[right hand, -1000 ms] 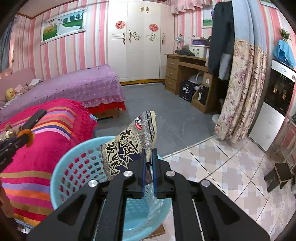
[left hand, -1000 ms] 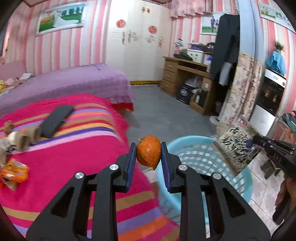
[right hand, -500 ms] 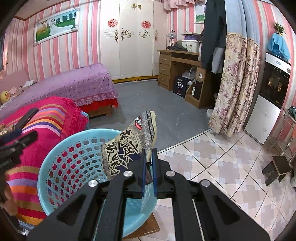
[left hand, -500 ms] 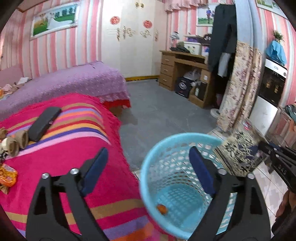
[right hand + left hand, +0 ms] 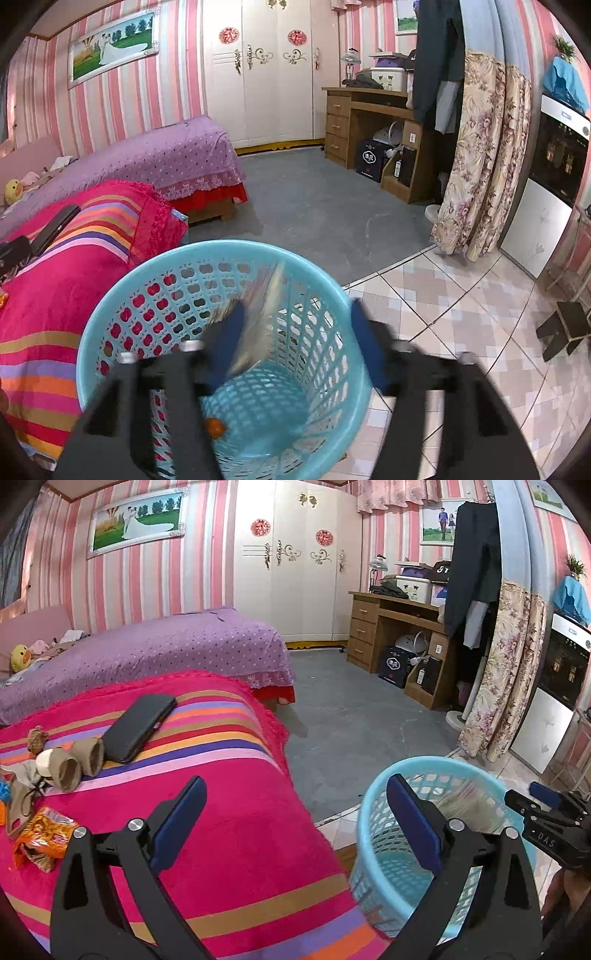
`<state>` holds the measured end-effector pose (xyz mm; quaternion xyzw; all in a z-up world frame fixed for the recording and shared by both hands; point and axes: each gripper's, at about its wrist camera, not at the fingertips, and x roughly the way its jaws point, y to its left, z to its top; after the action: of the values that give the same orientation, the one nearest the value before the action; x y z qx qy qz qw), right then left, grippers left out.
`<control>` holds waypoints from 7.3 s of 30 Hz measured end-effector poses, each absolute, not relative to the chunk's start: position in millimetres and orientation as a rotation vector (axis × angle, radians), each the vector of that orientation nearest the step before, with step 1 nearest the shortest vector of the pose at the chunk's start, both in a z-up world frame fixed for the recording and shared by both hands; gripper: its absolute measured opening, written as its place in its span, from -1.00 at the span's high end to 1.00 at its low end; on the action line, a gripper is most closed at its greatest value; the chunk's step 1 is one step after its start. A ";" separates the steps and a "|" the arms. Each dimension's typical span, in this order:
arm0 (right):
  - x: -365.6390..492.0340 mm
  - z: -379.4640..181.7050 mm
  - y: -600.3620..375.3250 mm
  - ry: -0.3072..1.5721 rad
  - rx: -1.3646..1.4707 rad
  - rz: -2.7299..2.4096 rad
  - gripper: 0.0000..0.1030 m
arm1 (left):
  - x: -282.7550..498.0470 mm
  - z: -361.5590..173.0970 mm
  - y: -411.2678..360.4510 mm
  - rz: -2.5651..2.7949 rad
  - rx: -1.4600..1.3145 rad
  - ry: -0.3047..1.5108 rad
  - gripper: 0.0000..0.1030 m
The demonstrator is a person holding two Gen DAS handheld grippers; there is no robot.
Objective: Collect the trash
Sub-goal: 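Open the right tool to drop the printed packet into the basket, then move the right tool back to the bed and grasp the orange snack bag, then grasp the second tangerine with the left tool while the right tool holds the snack bag, then carry both items to the blue basket while the left tool releases the tangerine inside, then open the right tool to drop the snack bag into the basket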
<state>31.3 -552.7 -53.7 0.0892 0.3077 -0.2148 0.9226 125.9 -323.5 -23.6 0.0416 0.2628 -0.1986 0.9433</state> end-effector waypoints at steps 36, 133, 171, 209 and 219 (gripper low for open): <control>115.8 15.1 -276.8 0.502 0.064 -0.105 -0.90 | 138.8 5.5 11.1 -0.032 0.013 0.542 -0.89; 153.0 -24.3 -235.7 0.542 0.062 0.150 0.85 | 163.8 -37.1 79.8 0.009 -0.051 0.667 0.54; 11.8 18.3 -493.7 0.448 0.135 -0.197 0.85 | 98.4 -9.2 -251.5 -0.409 0.022 0.567 0.53; 8.9 -38.2 -559.7 0.503 0.208 -0.288 0.82 | 114.1 -32.4 -346.1 -0.458 0.082 0.607 -0.82; 19.9 -57.0 -554.2 0.582 0.239 -0.318 -0.46 | 115.0 -21.9 -306.8 -0.427 0.061 0.592 -0.83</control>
<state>19.9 -554.2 -57.0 0.1170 0.2848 -0.1559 0.9386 115.0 -306.8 -21.9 0.0299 0.2892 -0.2087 0.9338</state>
